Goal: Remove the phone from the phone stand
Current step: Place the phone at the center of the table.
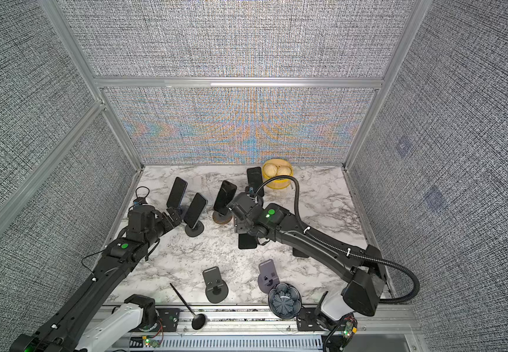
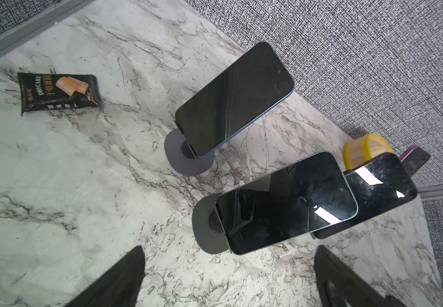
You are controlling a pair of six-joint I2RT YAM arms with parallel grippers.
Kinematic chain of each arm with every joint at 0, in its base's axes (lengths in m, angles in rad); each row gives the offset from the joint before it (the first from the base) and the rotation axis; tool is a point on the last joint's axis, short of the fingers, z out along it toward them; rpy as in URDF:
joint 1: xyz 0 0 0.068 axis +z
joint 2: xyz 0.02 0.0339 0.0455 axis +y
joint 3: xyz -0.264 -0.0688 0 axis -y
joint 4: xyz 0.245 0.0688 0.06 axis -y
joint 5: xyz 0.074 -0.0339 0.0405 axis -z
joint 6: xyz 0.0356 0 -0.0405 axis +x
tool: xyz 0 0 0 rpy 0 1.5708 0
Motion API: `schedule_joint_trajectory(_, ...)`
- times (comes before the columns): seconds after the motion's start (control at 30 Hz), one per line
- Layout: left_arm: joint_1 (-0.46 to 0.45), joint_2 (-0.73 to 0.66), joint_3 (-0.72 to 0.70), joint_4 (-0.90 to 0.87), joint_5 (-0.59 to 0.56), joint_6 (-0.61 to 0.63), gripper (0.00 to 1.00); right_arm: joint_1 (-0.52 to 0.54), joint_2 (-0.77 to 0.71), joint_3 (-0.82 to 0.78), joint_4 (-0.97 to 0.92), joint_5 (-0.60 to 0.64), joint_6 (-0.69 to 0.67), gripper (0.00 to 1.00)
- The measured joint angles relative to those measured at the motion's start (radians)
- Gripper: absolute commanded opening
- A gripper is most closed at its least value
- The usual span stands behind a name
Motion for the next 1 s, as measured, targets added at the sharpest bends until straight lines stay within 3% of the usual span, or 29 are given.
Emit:
schedule_joint_trajectory(0.23,0.000,0.040,-0.002,0.053,0.008,-0.007,0.99,-0.163,-0.031,-0.070,0.027,-0.049,-0.039,0.72)
schedule_joint_trajectory(0.53,0.000,0.117,0.028,0.092,0.053,-0.007,0.99,-0.296,-0.018,-0.175,0.085,-0.134,-0.076,0.72)
schedule_joint_trajectory(1.0,0.000,0.146,0.084,0.110,0.054,0.000,0.99,-0.404,0.080,-0.245,0.138,-0.242,-0.161,0.71)
